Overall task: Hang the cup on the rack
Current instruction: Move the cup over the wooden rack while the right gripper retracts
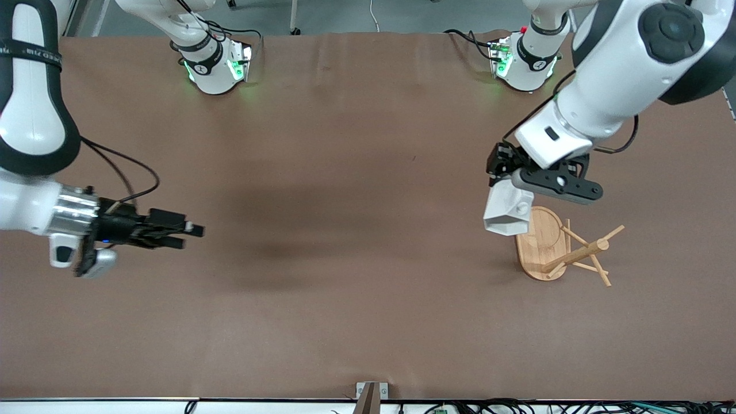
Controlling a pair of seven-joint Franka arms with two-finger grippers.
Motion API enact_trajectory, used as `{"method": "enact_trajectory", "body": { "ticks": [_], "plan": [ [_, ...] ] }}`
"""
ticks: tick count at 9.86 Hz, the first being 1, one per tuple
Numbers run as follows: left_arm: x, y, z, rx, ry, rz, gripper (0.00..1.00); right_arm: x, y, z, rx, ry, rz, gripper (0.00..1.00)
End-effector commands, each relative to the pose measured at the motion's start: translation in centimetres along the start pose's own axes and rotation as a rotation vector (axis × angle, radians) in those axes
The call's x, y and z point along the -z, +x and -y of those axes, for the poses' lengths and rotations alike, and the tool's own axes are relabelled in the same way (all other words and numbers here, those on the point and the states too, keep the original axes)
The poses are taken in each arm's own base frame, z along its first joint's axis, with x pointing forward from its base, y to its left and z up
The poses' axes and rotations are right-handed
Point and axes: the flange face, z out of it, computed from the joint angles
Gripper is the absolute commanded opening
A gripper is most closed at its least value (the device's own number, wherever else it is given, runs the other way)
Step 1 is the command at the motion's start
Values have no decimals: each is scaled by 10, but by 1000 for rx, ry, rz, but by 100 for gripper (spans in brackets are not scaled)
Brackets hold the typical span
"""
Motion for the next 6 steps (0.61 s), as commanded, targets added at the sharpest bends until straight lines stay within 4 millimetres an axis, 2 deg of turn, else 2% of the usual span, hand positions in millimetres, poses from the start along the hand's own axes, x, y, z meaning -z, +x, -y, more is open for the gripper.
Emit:
{"method": "enact_trajectory", "body": {
  "ticks": [1,2,4,6],
  "plan": [
    [-51,7,36,15,39,83,26,53,-6,12,-33,-255,-34,100],
    [-69,11,43,-9,75,105,26,74,-16,16,-3,-350,-12,100],
    [-93,15,48,-69,57,143,27,121,-29,22,21,-513,51,100],
    [-112,16,54,-152,36,174,27,159,-36,22,7,-530,14,100]
  ]
}}
